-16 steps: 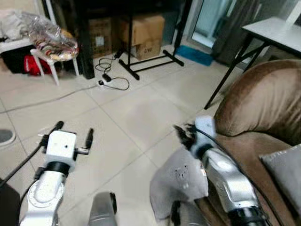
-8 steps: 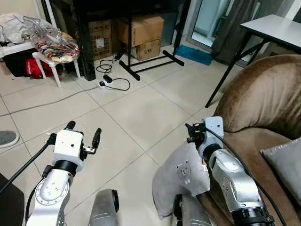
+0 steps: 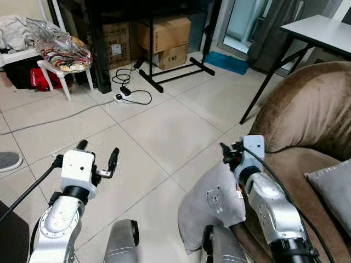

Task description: Move the pillow to the sofa from floor

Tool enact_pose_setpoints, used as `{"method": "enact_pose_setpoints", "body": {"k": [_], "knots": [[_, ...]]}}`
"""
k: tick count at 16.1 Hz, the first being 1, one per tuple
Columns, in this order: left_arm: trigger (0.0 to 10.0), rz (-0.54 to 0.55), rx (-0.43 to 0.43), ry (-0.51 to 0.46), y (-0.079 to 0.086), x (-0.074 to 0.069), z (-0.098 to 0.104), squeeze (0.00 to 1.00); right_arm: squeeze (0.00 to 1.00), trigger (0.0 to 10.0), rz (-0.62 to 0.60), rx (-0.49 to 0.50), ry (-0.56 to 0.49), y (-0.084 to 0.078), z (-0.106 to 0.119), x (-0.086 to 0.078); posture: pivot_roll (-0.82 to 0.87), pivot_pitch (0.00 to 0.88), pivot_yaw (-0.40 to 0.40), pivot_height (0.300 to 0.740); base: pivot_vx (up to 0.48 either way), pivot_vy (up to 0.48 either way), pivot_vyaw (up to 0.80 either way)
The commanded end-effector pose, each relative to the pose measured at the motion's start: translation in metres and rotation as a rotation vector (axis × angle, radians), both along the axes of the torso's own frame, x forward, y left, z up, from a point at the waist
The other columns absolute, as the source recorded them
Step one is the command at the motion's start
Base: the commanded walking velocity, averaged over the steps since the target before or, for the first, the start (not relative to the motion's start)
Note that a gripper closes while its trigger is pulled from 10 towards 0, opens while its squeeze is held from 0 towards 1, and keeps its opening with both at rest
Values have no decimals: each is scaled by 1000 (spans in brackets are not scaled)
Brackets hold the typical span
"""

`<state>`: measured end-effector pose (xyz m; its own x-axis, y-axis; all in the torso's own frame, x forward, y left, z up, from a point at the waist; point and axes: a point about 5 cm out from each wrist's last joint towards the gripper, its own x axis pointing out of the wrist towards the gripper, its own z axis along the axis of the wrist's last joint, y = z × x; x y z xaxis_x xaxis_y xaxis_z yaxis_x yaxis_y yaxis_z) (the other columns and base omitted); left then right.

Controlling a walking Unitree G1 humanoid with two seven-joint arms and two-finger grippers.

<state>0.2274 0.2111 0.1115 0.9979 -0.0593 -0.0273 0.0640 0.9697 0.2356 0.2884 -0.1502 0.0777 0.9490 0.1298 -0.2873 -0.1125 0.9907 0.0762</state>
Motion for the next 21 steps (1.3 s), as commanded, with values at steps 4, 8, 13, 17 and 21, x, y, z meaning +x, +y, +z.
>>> {"method": "enact_pose_setpoints", "body": {"k": [4,8,13,17,21], "knots": [[10000,1,48,-6,-2,6,2,337,0,10000,-64,4,-12,-9,2,3,100,3,-84,595,0,0,-444],[10000,-10,44,-13,-2,7,4,353,0,10000,-77,-6,-29,-7,4,4,101,1,-82,595,255,0,-564],[10000,-13,54,-10,-4,6,4,322,0,10000,-39,-25,-36,-3,3,5,104,0,-84,595,184,0,0],[10000,-17,78,-1,-5,5,1,322,0,10000,53,7,-4,6,-1,2,106,0,-88,572,0,0,0],[10000,-20,79,4,-5,5,1,333,0,10000,86,-7,4,7,0,6,106,0,-88,532,0,0,0]]}}
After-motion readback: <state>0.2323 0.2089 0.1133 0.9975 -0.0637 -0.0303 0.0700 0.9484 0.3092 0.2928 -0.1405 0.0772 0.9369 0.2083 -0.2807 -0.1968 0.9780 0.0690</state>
